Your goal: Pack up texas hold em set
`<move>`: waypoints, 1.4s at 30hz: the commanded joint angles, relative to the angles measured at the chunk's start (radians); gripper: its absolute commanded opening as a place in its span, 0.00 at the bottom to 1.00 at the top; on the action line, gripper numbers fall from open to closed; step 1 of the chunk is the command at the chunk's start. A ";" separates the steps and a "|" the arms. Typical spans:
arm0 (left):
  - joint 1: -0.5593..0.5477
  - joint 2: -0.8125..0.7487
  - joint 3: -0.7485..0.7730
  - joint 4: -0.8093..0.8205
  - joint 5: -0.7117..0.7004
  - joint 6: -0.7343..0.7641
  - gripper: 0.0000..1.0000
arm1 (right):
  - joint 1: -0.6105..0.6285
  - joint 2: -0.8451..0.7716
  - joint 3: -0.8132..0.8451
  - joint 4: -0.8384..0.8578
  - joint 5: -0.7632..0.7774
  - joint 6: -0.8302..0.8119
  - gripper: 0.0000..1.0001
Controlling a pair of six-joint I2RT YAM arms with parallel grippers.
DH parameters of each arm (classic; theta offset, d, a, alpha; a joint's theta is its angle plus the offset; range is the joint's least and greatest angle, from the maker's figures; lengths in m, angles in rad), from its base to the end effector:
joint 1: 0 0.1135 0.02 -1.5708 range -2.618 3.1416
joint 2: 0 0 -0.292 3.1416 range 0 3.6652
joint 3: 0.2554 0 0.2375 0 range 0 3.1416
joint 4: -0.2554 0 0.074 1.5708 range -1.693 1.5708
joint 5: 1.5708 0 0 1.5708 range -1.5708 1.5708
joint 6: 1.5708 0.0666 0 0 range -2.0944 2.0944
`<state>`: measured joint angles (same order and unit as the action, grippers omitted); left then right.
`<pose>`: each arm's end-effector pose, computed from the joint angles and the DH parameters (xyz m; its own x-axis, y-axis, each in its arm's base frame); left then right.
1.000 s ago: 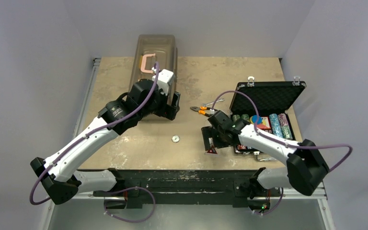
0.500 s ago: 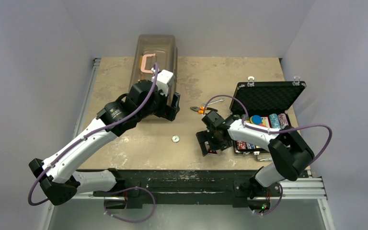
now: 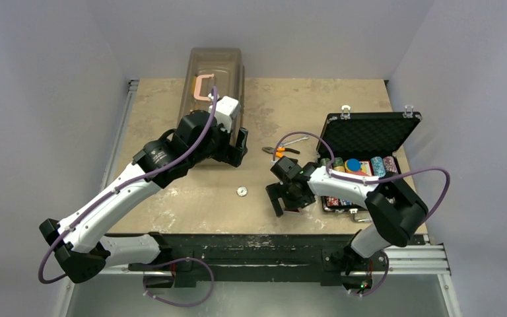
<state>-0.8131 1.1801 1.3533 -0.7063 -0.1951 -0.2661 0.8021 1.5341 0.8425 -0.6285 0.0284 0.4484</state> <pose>0.1776 -0.1690 0.4114 -0.4942 0.1470 -0.8568 0.4850 0.8646 -0.1314 0.1817 0.1852 0.1688 -0.9163 -0.3240 -0.2355 -0.3511 0.9327 0.0828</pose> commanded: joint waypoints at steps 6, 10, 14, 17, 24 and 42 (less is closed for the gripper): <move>-0.005 -0.023 0.021 0.010 -0.012 0.022 0.87 | 0.028 0.031 0.054 -0.009 0.103 0.053 0.83; -0.005 -0.023 0.023 0.009 -0.012 0.023 0.86 | 0.031 0.028 0.051 -0.011 0.105 0.054 0.77; -0.005 -0.023 0.023 0.009 -0.010 0.023 0.86 | 0.031 0.026 0.046 0.001 0.111 0.056 0.74; -0.005 -0.023 0.022 0.008 -0.012 0.022 0.86 | 0.032 0.034 0.047 0.006 0.103 0.060 0.71; -0.005 -0.023 0.024 0.005 -0.010 0.021 0.86 | 0.036 0.002 0.043 0.010 0.122 0.077 0.60; -0.006 -0.033 0.029 0.002 0.003 0.013 0.86 | -0.031 -0.314 0.099 -0.112 0.439 0.243 0.21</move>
<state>-0.8131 1.1767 1.3537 -0.7208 -0.1944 -0.2661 0.8249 1.3308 0.8894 -0.6846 0.3023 0.6083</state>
